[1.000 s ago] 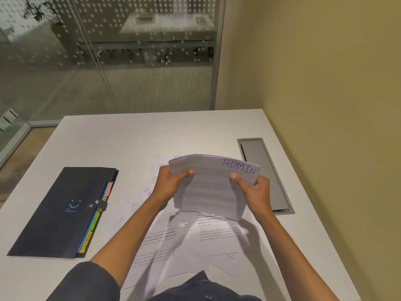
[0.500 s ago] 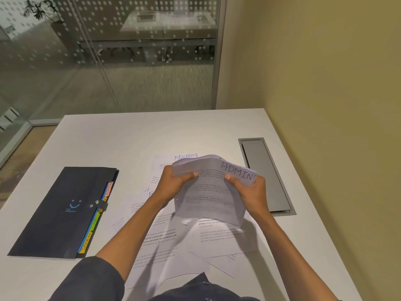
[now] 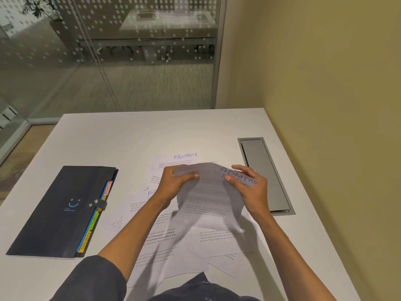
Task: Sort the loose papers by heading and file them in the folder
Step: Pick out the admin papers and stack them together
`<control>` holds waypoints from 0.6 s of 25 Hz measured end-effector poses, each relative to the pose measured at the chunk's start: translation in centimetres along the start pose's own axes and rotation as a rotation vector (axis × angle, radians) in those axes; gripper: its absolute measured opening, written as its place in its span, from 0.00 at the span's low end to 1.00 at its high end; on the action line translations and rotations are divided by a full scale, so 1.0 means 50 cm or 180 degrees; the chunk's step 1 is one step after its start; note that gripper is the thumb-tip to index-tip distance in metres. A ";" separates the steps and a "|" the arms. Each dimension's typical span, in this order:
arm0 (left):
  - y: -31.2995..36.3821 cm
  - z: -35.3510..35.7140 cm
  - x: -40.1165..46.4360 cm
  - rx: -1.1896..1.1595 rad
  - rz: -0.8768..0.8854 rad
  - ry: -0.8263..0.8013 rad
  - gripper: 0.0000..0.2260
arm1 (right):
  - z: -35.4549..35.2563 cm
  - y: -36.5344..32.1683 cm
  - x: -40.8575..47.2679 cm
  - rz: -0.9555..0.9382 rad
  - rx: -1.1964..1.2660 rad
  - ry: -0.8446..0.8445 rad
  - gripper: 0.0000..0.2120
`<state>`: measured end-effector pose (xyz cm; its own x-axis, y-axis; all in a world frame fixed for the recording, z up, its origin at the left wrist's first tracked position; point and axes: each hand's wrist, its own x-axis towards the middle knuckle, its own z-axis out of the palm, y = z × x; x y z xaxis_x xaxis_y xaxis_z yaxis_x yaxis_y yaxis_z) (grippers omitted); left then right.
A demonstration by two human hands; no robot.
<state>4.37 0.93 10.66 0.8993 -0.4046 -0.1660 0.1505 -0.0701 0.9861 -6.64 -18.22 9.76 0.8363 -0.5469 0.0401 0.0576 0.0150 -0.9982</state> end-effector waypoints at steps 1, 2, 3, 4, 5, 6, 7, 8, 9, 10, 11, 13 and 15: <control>-0.003 0.000 -0.004 0.0025 0.0019 -0.0039 0.06 | 0.000 0.004 -0.004 0.0013 -0.0020 -0.0004 0.13; -0.004 0.001 -0.007 0.0058 0.0040 -0.0064 0.06 | -0.001 0.007 -0.007 0.0010 -0.0037 -0.0002 0.11; -0.003 0.002 -0.009 0.0078 0.0064 -0.0069 0.06 | 0.000 0.006 -0.009 -0.0001 -0.0043 0.0002 0.10; 0.000 0.003 -0.008 0.0079 0.0090 -0.0055 0.06 | 0.001 0.002 -0.009 -0.0017 -0.0050 0.0011 0.09; 0.005 0.002 -0.006 0.0054 0.0117 -0.0047 0.06 | 0.002 -0.003 -0.008 -0.0039 -0.0051 0.0023 0.08; 0.011 0.000 -0.003 0.0012 0.0132 -0.0053 0.07 | 0.002 -0.010 -0.005 -0.0082 -0.0050 0.0029 0.08; 0.016 -0.002 0.001 -0.0027 0.0138 -0.0082 0.08 | 0.002 -0.018 -0.001 -0.0139 -0.0052 0.0035 0.08; 0.019 -0.006 0.005 -0.0036 0.0132 -0.0127 0.09 | 0.001 -0.028 0.003 -0.0203 -0.0064 0.0040 0.08; 0.021 -0.009 0.009 -0.0001 0.0107 -0.0183 0.11 | 0.000 -0.037 0.008 -0.0255 -0.0067 0.0053 0.08; 0.020 -0.012 0.012 0.0062 0.0071 -0.0242 0.11 | 0.000 -0.046 0.012 -0.0297 -0.0057 0.0053 0.07; 0.017 -0.014 0.015 0.0127 0.0036 -0.0288 0.12 | -0.001 -0.053 0.016 -0.0318 -0.0044 0.0048 0.07; 0.010 -0.013 0.017 0.0203 0.0016 -0.0294 0.12 | -0.002 -0.063 0.024 -0.0312 -0.0015 0.0001 0.08; 0.009 -0.010 0.018 0.0200 0.0069 -0.0172 0.11 | -0.007 -0.060 0.030 -0.0196 0.0046 -0.0055 0.09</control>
<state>5.45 1.01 10.98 0.8784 -0.4550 -0.1463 0.1038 -0.1172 0.9877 -5.73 -19.38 12.81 0.8401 -0.5327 0.1022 0.1169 -0.0061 -0.9931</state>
